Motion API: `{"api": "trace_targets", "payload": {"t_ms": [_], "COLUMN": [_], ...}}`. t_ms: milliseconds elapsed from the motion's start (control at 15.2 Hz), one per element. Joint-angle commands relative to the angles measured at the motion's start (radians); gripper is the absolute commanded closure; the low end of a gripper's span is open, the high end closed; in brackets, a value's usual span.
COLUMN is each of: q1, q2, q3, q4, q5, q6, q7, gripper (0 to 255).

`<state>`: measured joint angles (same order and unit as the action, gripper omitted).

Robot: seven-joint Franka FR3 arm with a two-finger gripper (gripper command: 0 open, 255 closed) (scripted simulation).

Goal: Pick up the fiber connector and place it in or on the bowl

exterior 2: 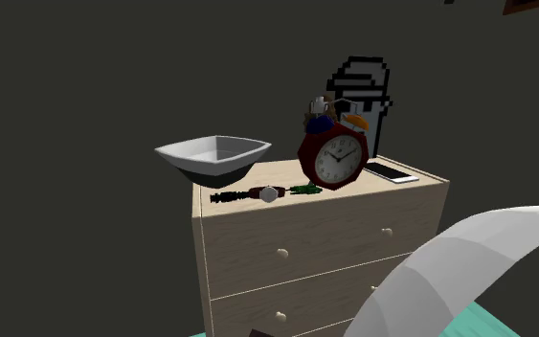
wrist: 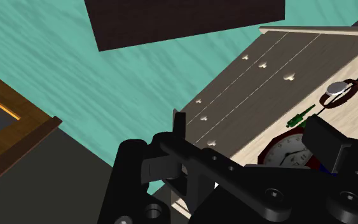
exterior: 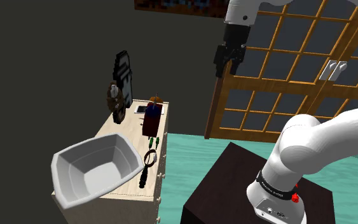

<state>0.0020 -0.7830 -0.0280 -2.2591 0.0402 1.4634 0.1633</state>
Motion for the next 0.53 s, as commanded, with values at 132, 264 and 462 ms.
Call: {"api": "trace_targets", "payload": {"t_ms": [132,264,462], "q1": [-0.003,-0.004,-0.005], "q2": [0.006,0.018,0.051], "q3": [0.043,0.086,0.152], "q4": [-0.039,-0.072,-0.111], "q5": [0.030,0.061,0.105], "q6": [0.040,0.082,0.148], "q7": [0.073,0.144,0.251], "gripper": [0,0,0]}}
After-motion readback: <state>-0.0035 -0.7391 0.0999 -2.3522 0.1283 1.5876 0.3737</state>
